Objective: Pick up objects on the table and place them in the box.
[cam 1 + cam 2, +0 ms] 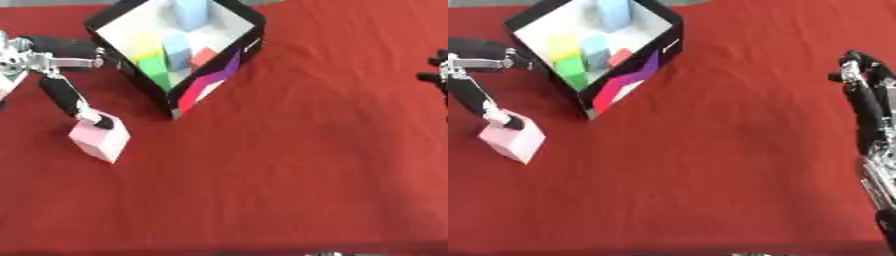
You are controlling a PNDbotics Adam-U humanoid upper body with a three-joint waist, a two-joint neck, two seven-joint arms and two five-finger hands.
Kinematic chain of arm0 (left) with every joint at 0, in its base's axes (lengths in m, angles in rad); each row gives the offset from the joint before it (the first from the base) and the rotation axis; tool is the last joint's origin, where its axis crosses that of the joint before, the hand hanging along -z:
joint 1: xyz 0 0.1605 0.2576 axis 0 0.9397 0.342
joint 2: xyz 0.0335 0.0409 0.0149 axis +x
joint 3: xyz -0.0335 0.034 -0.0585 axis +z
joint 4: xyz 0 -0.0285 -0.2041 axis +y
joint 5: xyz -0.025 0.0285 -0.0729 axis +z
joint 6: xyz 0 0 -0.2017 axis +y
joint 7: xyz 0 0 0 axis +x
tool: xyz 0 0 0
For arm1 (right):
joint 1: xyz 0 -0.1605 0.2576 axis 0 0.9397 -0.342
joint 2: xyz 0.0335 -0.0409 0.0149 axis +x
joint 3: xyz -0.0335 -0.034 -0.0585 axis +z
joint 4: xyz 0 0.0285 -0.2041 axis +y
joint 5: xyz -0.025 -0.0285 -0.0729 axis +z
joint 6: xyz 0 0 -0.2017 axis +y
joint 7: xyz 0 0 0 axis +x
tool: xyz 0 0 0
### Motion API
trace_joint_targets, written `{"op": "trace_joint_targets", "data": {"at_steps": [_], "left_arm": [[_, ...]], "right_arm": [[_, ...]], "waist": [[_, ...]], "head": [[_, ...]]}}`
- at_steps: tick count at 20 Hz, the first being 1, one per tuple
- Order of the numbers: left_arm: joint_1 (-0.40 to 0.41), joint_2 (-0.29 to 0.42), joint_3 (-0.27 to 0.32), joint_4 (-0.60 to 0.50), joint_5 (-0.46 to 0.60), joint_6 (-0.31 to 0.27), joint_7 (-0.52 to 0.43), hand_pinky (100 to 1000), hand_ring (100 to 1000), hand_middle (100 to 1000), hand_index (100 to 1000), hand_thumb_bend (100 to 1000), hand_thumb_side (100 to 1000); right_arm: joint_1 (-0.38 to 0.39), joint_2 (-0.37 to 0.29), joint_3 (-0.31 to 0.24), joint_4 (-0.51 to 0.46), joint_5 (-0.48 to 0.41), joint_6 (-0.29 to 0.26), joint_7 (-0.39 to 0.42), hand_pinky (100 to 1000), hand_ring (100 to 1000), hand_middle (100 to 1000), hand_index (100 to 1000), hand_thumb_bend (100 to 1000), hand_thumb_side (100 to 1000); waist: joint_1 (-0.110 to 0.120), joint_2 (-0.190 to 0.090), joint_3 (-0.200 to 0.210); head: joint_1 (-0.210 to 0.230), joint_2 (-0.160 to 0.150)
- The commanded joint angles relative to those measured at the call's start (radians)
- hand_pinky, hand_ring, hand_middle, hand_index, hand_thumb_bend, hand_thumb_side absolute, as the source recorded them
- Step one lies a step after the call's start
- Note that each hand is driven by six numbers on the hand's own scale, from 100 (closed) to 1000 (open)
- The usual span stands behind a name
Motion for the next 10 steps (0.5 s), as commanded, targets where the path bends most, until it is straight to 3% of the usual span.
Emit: {"op": "trace_joint_targets", "data": {"at_steps": [1, 5, 10], "left_arm": [[-0.012, 0.015, 0.012, 0.006, 0.015, -0.252, -0.258, 925, 960, 873, 950, 459, 497], [0.0, 0.032, 0.034, -0.043, 0.09, -0.227, -0.258, 921, 952, 866, 950, 346, 487], [0.034, 0.087, 0.029, -0.154, 0.186, -0.186, -0.258, 919, 947, 861, 950, 316, 559]], "right_arm": [[-0.011, -0.018, -0.007, -0.008, 0.006, 0.0, 0.001, 1000, 725, 770, 815, 100, 583], [-0.01, -0.017, -0.006, -0.007, 0.006, 0.001, 0.0, 1000, 725, 770, 815, 100, 584], [-0.011, -0.019, -0.006, -0.006, 0.007, 0.002, 0.001, 1000, 725, 770, 815, 100, 583]], "waist": [[-0.001, -0.013, -0.001], [-0.001, -0.012, 0.0], [0.002, -0.011, 0.001]], "head": [[0.004, -0.003], [0.004, -0.004], [0.007, -0.003]]}}
